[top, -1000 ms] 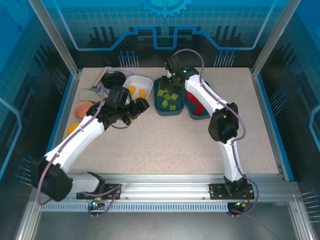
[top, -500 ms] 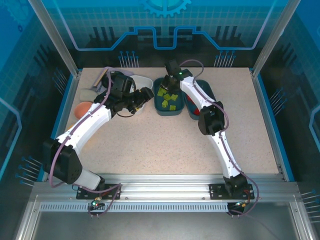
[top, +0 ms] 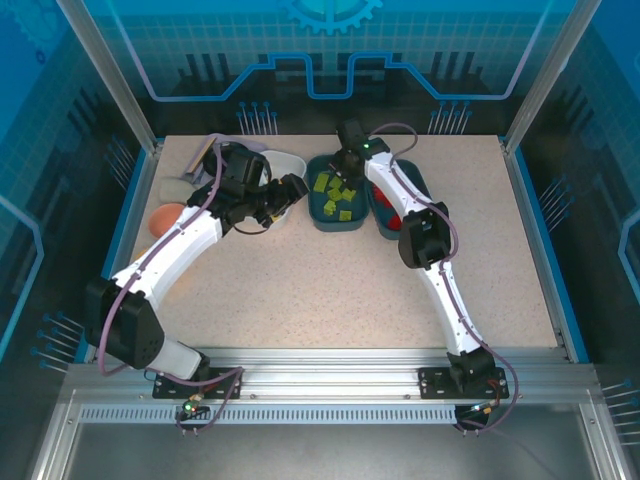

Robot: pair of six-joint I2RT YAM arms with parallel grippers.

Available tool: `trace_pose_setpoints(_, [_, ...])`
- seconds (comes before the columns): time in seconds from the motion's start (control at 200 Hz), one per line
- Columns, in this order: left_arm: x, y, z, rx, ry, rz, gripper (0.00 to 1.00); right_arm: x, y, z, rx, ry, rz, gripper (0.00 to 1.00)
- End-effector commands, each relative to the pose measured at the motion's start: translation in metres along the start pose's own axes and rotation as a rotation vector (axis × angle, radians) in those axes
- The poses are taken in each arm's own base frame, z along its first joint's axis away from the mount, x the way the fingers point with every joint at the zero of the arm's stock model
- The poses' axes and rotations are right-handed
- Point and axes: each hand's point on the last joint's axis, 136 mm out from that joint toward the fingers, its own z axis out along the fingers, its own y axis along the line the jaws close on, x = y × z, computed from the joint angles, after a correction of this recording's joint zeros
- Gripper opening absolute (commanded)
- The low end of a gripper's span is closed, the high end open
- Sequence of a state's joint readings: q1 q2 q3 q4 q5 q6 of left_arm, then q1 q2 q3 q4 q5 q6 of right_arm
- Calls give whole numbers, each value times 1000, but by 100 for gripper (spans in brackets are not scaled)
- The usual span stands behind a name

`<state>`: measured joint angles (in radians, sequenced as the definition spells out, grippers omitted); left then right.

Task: Sort the legos into containers by color

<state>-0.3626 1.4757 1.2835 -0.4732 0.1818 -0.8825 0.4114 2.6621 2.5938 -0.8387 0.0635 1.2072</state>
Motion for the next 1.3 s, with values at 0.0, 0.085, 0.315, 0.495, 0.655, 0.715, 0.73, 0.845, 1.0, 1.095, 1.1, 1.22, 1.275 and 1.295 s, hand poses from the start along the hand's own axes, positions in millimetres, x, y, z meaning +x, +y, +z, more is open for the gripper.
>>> trace_pose_setpoints(0.0, [3, -5, -17, 29, 0, 31, 81, -8, 21, -20, -62, -31, -16, 62])
trace_pose_setpoints(0.085, [5, -2, -25, 17, -7, 37, 81, -8, 41, -46, -112, -45, -53, 60])
trace_pose_setpoints(0.315, [9, 16, -63, -53, -63, 39, 99, 17, 71, -163, -165, -150, -355, 59])
trace_pose_setpoints(0.495, [20, 46, -90, -163, -70, 101, 99, 52, 20, -232, -182, -218, -615, 100])
trace_pose_setpoints(0.655, [28, 73, -113, -244, -117, 221, 99, 72, -81, -270, -90, -229, -764, 100])
trace_pose_setpoints(0.715, [24, 94, -127, -330, -185, 241, 99, 66, -127, -285, 8, -265, -749, 100])
trace_pose_setpoints(0.73, [22, 100, -131, -359, -205, 243, 99, 63, -138, -289, 29, -275, -736, 100])
trace_pose_setpoints(0.845, [5, 148, -160, -568, -411, 218, 99, 46, -212, -290, 75, -337, -678, 100])
trace_pose_setpoints(1.0, [-11, 171, -142, -577, -591, 477, 99, 28, -271, -284, 76, -640, -750, 100])
trace_pose_setpoints(1.095, [-11, 188, -121, -610, -592, 627, 99, 22, -285, -280, 92, -717, -781, 100])
trace_pose_setpoints(1.1, [-11, 189, -120, -610, -592, 635, 99, 22, -286, -279, 90, -715, -779, 100])
trace_pose_setpoints(1.22, [-15, 208, -97, -580, -579, 610, 99, 13, -308, -260, 158, -686, -782, 100])
trace_pose_setpoints(1.275, [-19, 216, -87, -579, -571, 583, 99, 10, -314, -249, 145, -685, -766, 100])
trace_pose_setpoints(1.295, [-21, 219, -83, -578, -568, 578, 99, 9, -316, -245, 141, -685, -757, 100])
